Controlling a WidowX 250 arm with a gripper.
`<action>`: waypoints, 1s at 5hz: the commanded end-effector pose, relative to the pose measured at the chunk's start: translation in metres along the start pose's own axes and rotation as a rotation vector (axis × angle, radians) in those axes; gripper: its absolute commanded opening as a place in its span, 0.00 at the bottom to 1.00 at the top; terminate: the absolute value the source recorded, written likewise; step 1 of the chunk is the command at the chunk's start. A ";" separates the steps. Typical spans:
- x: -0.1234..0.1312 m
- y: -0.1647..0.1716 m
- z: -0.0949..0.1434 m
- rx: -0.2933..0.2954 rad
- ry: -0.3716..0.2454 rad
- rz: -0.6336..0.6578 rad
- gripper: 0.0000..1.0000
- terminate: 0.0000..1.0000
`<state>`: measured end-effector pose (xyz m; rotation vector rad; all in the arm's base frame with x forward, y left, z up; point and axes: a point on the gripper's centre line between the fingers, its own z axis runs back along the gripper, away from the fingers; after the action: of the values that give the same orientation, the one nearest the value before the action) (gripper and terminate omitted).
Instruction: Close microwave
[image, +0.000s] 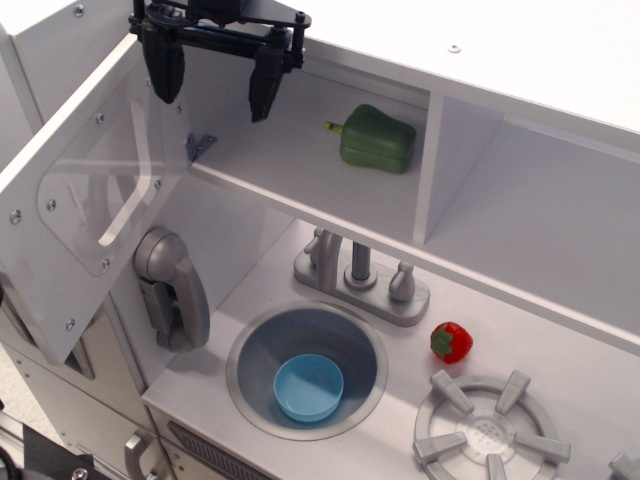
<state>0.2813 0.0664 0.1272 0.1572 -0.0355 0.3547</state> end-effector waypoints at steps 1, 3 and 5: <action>0.000 0.000 0.000 0.000 0.000 0.000 1.00 0.00; -0.036 0.020 0.043 -0.063 -0.006 -0.022 1.00 0.00; -0.069 0.064 0.043 -0.069 -0.068 -0.082 1.00 0.00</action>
<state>0.1926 0.0934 0.1674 0.0907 -0.0760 0.2672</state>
